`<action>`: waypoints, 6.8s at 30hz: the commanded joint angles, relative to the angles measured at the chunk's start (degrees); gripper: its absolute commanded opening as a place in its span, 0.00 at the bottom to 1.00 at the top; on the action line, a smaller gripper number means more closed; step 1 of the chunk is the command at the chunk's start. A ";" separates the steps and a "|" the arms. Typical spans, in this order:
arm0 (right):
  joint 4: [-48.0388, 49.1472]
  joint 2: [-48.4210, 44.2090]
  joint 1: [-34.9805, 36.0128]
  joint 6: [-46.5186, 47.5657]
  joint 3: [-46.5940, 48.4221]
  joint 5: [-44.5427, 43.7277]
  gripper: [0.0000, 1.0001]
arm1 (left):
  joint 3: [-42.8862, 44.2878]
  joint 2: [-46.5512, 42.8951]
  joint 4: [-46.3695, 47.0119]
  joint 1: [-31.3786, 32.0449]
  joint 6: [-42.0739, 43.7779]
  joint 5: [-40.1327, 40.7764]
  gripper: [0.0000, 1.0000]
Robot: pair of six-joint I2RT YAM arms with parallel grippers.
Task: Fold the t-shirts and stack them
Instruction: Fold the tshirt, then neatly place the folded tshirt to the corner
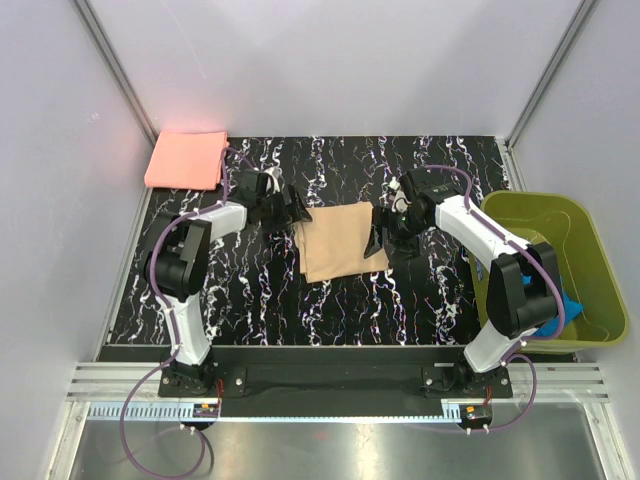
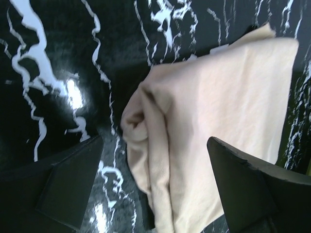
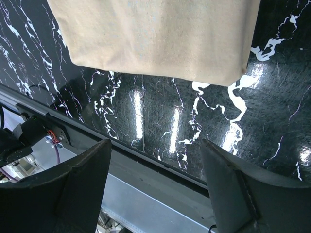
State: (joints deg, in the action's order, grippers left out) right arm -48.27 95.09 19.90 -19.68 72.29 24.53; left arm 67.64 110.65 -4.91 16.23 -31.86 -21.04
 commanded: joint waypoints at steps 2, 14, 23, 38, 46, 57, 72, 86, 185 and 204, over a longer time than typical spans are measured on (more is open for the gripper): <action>2.04 -2.19 -0.21 0.34 0.48 -0.19 0.81 | 1.10 1.59 -0.27 -0.06 -1.28 0.64 0.97; 18.90 -4.38 19.45 18.69 -0.39 -24.61 1.00 | -1.19 -27.81 -22.50 -1.37 0.13 18.92 0.99; 46.23 -4.13 36.26 50.43 -17.09 -41.40 0.93 | -12.33 -48.31 -30.77 -12.87 -7.16 17.80 0.95; 68.74 10.80 43.38 64.33 -23.34 -46.77 0.72 | -22.55 -54.40 -26.91 -24.84 -7.52 4.17 0.91; 69.90 14.95 42.77 65.48 -19.47 -46.42 0.48 | -23.34 -49.05 -26.74 -25.98 -6.82 -3.12 0.93; 60.33 9.77 38.65 61.44 -14.12 -38.17 0.00 | -27.65 -37.38 -10.49 -24.23 -12.26 -16.65 0.99; 48.89 1.77 32.57 59.58 -9.62 -29.28 0.00 | -18.42 -10.38 18.52 -7.97 -32.12 -18.69 0.99; 48.80 -0.87 29.23 57.74 -6.55 -27.17 0.00 | -5.94 2.46 7.02 -4.45 -36.35 -12.98 0.99; 17.68 -18.10 21.41 15.55 -12.17 -31.57 0.95 | 70.70 13.54 -29.55 -21.41 42.23 18.05 0.00; 17.33 -17.66 21.41 15.29 -11.56 -31.48 0.95 | 72.63 12.57 -27.52 -23.61 40.82 14.80 0.00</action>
State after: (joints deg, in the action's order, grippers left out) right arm -31.35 77.67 41.85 -3.95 57.98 -7.42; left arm 136.07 128.31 -37.58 -6.90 8.99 -5.10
